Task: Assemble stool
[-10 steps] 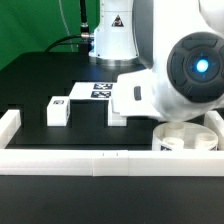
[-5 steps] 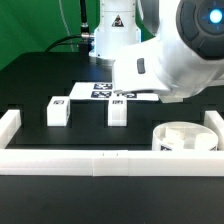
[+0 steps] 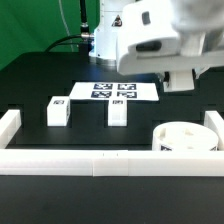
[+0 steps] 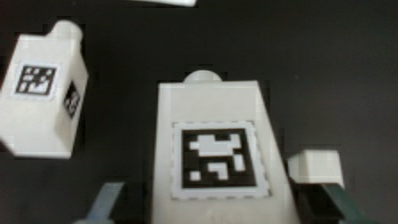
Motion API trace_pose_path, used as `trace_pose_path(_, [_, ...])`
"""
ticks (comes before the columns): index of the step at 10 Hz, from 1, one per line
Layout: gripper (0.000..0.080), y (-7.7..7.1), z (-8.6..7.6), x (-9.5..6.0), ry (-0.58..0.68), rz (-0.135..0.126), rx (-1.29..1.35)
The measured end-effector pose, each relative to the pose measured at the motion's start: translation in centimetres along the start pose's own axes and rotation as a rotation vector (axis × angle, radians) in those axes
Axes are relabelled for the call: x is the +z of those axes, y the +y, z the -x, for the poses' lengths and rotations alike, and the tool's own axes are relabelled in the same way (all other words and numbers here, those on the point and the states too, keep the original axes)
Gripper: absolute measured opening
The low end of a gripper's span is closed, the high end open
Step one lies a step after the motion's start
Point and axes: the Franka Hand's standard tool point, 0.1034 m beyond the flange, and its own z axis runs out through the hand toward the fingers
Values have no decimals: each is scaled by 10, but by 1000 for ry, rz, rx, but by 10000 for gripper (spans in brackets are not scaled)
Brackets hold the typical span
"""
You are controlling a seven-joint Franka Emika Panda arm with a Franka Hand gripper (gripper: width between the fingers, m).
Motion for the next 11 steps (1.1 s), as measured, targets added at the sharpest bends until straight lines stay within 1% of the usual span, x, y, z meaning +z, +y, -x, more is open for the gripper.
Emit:
trace_pose_path(1, [337, 0, -2, 2, 58, 1, 1])
trace_pose_path(2, [337, 0, -11, 1, 136, 1, 2])
trace_pose_path(3, [337, 0, -15, -4, 233, 3, 3])
trace_pose_path(4, [337, -1, -18, -6, 323, 5, 1])
trace_pose_path(5, [337, -7, -21, -8, 407, 7, -11])
trace_pose_path(6, [337, -11, -23, -11, 454, 8, -22])
trace_pose_path(7, [337, -10, -31, -16, 561, 8, -22])
trace_pose_path(8, [337, -10, -30, -14, 630, 9, -22])
trace_pose_path(9, [337, -11, -31, -14, 666, 13, -28])
trace_pose_path(10, [337, -16, -35, -19, 698, 19, -46])
trace_pose_path(11, [337, -23, -39, -25, 697, 23, -67])
